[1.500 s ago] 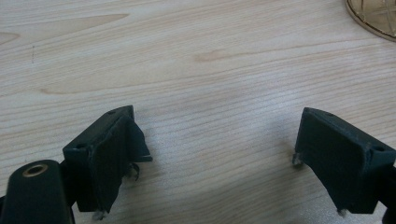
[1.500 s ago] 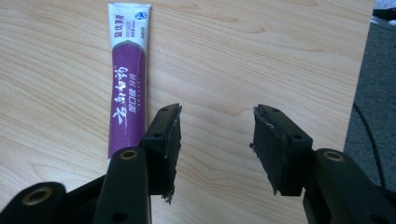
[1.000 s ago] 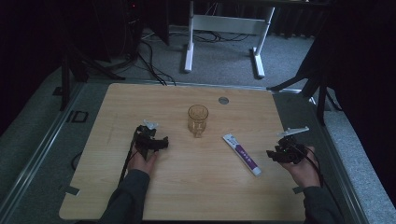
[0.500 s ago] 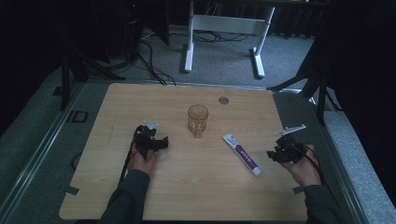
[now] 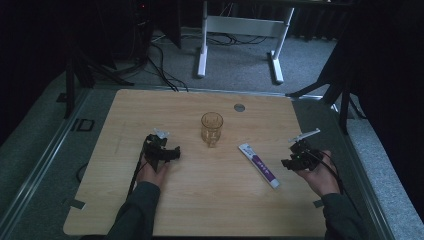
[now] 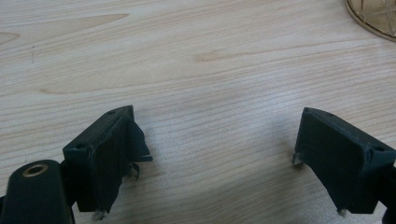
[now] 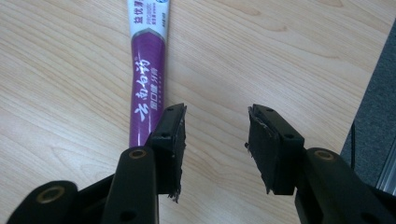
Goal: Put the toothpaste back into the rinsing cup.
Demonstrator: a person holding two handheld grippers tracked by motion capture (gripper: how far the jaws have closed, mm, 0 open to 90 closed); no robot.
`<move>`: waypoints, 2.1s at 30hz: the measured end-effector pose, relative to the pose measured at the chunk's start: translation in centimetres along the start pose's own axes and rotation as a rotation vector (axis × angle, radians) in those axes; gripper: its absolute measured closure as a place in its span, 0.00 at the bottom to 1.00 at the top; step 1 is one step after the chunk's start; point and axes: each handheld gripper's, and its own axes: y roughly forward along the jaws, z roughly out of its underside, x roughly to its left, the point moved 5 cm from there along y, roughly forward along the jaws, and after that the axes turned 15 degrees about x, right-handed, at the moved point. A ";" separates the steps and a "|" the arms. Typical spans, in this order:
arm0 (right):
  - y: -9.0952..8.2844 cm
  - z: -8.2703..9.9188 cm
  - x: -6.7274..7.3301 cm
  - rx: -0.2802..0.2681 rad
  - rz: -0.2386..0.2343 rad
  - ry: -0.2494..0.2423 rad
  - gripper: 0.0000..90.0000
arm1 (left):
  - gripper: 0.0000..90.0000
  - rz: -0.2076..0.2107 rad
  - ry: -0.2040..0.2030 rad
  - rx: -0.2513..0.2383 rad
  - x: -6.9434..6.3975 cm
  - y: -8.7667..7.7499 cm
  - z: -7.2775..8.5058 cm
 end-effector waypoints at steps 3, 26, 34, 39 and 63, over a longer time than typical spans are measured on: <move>0.0 -0.3 0.1 0.008 0.004 -0.006 0.62 | 0.14 0.000 0.000 0.000 0.0 0.0 0.0; -0.2 -1.1 0.4 0.035 -0.029 -0.027 0.59 | 0.14 0.000 0.000 0.000 0.0 0.0 0.0; 0.0 -1.5 0.8 0.050 -0.030 -0.043 0.58 | 0.14 0.000 0.000 0.000 0.0 0.0 0.0; 0.1 -1.5 1.0 0.058 -0.035 -0.051 0.59 | 0.14 0.000 0.000 0.000 0.0 0.0 0.0; 1.1 -2.5 2.1 0.101 -0.046 -0.093 0.60 | 0.14 0.000 0.000 0.000 0.0 0.0 0.0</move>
